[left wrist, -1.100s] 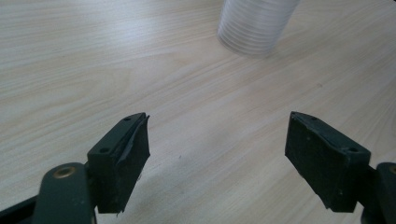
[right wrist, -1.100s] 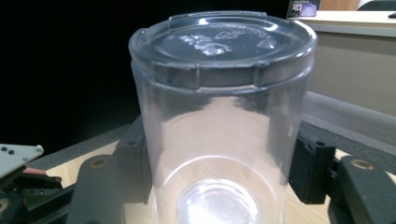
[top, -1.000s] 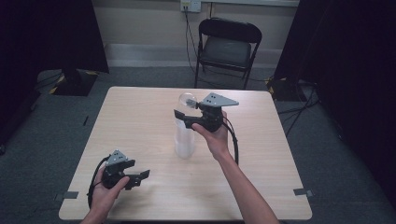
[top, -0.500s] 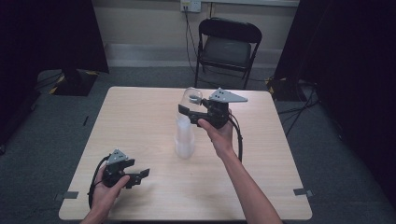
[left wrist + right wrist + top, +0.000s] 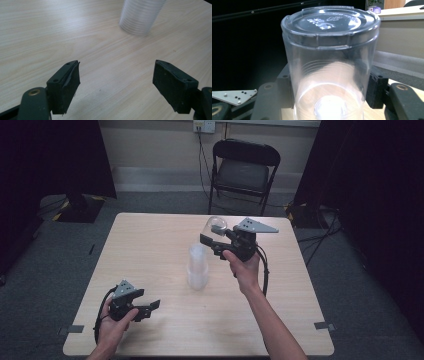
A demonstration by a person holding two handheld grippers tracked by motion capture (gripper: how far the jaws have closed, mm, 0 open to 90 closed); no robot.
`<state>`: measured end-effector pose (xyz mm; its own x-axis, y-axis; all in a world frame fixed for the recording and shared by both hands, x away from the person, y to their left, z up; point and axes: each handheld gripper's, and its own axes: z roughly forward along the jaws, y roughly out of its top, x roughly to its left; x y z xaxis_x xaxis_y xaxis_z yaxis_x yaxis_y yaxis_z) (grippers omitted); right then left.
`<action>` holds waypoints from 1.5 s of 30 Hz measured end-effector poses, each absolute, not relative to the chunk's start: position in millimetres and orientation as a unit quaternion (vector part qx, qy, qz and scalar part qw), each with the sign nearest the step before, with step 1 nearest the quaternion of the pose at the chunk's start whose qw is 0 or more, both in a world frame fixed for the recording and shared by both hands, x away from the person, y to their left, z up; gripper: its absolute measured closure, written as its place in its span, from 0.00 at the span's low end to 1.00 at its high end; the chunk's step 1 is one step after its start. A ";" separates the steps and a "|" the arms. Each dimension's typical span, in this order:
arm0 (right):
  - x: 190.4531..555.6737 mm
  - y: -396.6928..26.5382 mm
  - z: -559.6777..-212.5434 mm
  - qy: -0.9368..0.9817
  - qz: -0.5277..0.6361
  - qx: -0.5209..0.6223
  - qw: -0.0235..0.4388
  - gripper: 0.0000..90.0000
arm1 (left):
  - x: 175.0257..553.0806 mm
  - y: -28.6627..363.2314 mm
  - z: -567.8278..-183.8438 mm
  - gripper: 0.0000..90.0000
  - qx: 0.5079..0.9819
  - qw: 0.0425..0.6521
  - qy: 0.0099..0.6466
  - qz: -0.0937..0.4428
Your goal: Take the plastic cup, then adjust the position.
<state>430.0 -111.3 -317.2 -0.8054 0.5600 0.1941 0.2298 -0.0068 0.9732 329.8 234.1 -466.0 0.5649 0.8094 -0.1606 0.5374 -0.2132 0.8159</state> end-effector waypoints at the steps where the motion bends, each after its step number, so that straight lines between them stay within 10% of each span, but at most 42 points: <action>1: 428.8 -113.4 -318.0 0.692 0.650 0.287 0.126 0.44 | 329.5 233.6 -465.5 0.24 0.765 0.446 0.438 0.153; 45: 380.1 -150.0 -385.6 0.675 0.636 0.375 -0.015 0.45 | 322.0 187.3 -438.8 0.22 0.769 0.522 0.328 0.167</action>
